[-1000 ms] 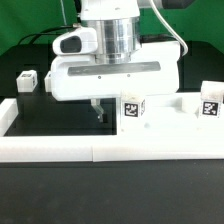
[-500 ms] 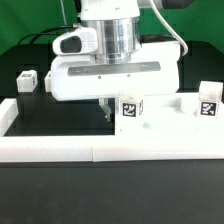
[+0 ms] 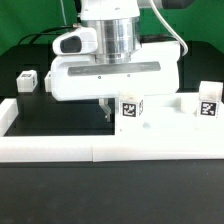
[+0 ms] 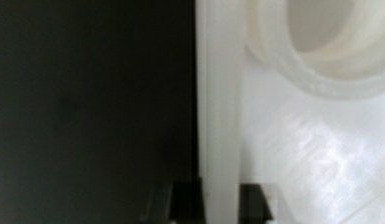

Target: Assemble square table

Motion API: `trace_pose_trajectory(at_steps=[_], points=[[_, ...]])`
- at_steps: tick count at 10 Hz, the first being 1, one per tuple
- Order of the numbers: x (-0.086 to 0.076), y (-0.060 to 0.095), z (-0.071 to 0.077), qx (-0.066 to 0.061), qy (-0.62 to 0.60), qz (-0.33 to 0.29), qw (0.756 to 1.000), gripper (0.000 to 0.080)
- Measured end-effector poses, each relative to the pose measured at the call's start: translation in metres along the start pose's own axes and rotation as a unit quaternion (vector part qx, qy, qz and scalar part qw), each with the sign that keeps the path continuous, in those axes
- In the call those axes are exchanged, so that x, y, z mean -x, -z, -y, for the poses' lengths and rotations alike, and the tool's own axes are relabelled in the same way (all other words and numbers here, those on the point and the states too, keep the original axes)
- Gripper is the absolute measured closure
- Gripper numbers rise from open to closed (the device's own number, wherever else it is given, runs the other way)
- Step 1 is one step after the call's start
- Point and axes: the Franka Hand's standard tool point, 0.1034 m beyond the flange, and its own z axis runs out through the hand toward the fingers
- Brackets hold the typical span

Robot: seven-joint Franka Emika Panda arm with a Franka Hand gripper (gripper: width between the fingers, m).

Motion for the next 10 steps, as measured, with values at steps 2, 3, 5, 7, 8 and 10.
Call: trace_pose_trajectory(at_steps=[2, 3, 5, 7, 8, 10], points=[[0.02, 0.002, -0.016, 0.001, 0.045, 0.007, 0.999, 0.0748], [0.023, 0.002, -0.018, 0.01, 0.053, -0.004, 0.999, 0.0748], [0.021, 0.003, -0.024, 0.017, 0.128, -0.011, 0.992, 0.0748], [0.02, 0.003, -0.026, 0.021, 0.186, -0.009, 0.982, 0.0748], [0.018, 0.004, -0.03, 0.023, 0.255, -0.003, 0.967, 0.0747], [0.006, 0.007, -0.035, 0.044, 0.369, -0.017, 0.928, 0.0744]])
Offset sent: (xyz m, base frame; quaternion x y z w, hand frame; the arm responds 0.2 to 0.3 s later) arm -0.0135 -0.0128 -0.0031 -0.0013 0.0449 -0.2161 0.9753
